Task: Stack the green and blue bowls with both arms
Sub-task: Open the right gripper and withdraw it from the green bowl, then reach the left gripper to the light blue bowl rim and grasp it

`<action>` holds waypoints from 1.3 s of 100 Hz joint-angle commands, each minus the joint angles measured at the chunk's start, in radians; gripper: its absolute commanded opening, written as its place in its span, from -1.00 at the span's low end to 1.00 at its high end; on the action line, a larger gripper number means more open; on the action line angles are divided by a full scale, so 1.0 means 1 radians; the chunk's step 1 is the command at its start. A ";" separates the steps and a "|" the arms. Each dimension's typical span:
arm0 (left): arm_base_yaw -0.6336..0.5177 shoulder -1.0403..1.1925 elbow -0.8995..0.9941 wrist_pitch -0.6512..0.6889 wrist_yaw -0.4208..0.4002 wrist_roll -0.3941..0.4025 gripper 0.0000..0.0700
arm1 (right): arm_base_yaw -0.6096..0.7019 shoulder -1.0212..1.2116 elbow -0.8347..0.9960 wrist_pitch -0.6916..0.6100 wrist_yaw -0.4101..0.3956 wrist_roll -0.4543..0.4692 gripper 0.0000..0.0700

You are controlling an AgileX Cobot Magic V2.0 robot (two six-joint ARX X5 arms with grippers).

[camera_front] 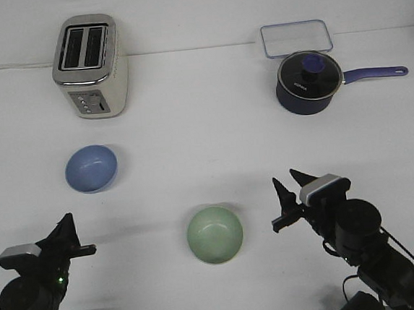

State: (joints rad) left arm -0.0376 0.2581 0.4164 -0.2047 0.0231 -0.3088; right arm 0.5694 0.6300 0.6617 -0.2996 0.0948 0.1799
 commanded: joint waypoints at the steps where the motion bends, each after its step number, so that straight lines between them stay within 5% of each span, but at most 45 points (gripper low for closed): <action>1: 0.000 0.108 0.074 -0.033 -0.008 0.021 -0.97 | 0.008 -0.043 -0.058 0.013 0.008 0.011 -0.16; 20: 0.000 0.456 0.299 -0.142 -0.007 0.031 -0.88 | 0.008 -0.117 -0.159 0.003 0.007 0.058 -0.16; 24: 0.000 0.520 0.341 -0.157 -0.008 0.037 -0.59 | 0.008 -0.119 -0.167 0.000 0.007 0.055 -0.16; 33: 0.000 0.644 0.424 -0.176 -0.008 0.041 0.47 | 0.008 -0.119 -0.172 -0.021 0.006 0.034 -0.16; 38: 0.000 0.700 0.464 -0.189 -0.008 0.035 0.69 | 0.008 -0.119 -0.172 -0.032 0.006 0.019 -0.16; 79: 0.122 1.027 0.634 -0.243 -0.010 0.029 0.67 | 0.008 -0.119 -0.172 -0.037 -0.019 0.014 -0.16; 130: 0.207 1.287 0.641 -0.158 0.087 0.035 0.63 | 0.008 -0.119 -0.172 -0.037 -0.019 0.014 -0.16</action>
State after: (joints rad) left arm 0.1661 1.5158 1.0336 -0.3672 0.1066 -0.2794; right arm 0.5694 0.5110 0.4923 -0.3462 0.0784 0.2054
